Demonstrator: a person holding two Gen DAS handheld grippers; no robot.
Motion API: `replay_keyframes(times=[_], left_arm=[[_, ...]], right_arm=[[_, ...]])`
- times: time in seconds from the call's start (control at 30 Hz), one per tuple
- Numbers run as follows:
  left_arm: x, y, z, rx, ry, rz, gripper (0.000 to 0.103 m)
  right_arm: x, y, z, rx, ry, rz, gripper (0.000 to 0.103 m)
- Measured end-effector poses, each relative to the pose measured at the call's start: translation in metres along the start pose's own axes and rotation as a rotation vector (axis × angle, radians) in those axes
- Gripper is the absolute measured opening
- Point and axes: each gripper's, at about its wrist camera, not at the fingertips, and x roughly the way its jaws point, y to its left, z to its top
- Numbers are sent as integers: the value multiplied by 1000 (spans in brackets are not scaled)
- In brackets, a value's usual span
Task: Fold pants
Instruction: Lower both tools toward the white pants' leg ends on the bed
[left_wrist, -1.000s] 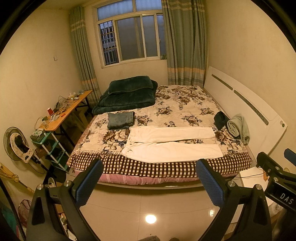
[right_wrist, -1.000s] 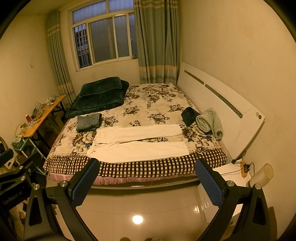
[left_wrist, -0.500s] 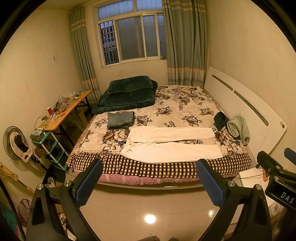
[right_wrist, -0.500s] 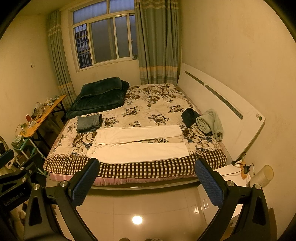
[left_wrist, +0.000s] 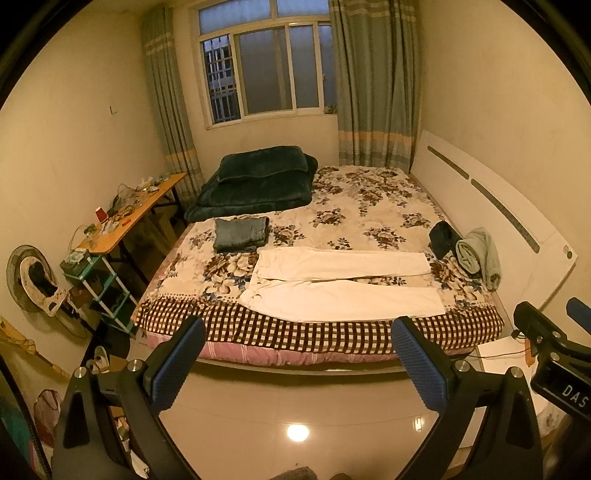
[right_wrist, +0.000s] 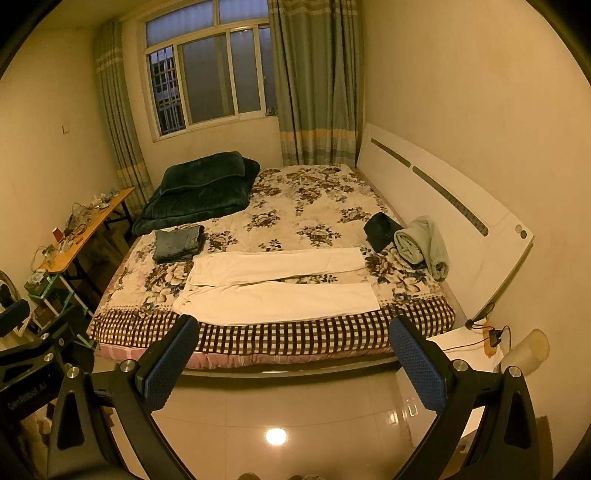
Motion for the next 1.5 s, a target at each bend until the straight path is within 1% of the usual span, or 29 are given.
replay_keyframes(times=[0.2, 0.27, 0.37, 0.47, 0.57, 0.63, 0.67, 0.73, 0.77, 0.83, 0.87, 0.9, 0.97, 1.0, 1.03, 1.07, 1.13, 1.2, 1.27, 1.3, 1.33, 1.37, 1.4, 1.43, 1.47, 1.5], left_arm=[[26, -6, 5, -14, -11, 35, 103], [39, -4, 13, -22, -7, 41, 103], [65, -3, 29, -26, -10, 49, 103], [99, 0, 48, -24, -10, 54, 103], [145, 4, 70, -27, 6, 50, 103], [191, 8, 90, -18, 23, 52, 103], [209, 9, 96, -14, 28, 55, 103], [269, 15, 118, 7, 69, 57, 103], [292, 17, 125, 12, 87, 51, 103], [364, 23, 149, 35, 143, 45, 103], [389, 22, 157, 49, 167, 40, 103], [428, 23, 167, 69, 207, 27, 103], [500, 19, 182, 129, 270, 14, 103], [532, 15, 187, 167, 290, 3, 103], [554, 12, 191, 196, 303, 2, 103], [593, 4, 193, 248, 327, -4, 103], [650, -7, 194, 323, 369, -12, 103], [702, -19, 193, 384, 404, -21, 103], [750, -30, 187, 441, 447, -32, 103], [778, -38, 182, 474, 470, -45, 103], [794, -40, 179, 493, 485, -49, 103], [818, -47, 173, 525, 504, -56, 103], [832, -49, 169, 544, 516, -64, 103], [850, -53, 166, 567, 527, -74, 103], [869, -59, 160, 601, 545, -78, 103], [883, -64, 157, 619, 555, -85, 102]], right_arm=[[25, -5, 7, 10, -4, 30, 103], [38, -6, 11, 20, -2, 30, 103], [69, -5, 23, 33, 5, 34, 103], [104, 0, 39, 37, 5, 17, 103], [149, 4, 58, 52, 14, -5, 103], [189, 5, 75, 71, 35, -19, 103], [215, 8, 85, 85, 50, -22, 103], [267, 9, 104, 112, 86, -34, 103], [290, 10, 111, 125, 103, -38, 103], [353, 11, 130, 163, 161, -43, 103], [383, 13, 140, 180, 184, -43, 103], [426, 16, 152, 200, 226, -67, 103], [484, 16, 167, 223, 285, -89, 103], [520, 19, 175, 226, 317, -98, 103], [554, 22, 182, 212, 348, -106, 103], [589, 26, 189, 185, 380, -115, 103], [659, 32, 197, 121, 430, -136, 103], [732, 38, 203, 50, 488, -166, 103], [795, 41, 202, -5, 539, -184, 103], [828, 42, 201, -29, 569, -186, 103], [861, 42, 199, -56, 598, -183, 103], [880, 42, 195, -77, 613, -186, 103], [915, 43, 193, -120, 639, -191, 103], [929, 43, 188, -145, 654, -196, 103], [959, 44, 185, -182, 676, -204, 103], [974, 43, 180, -208, 694, -202, 103]])
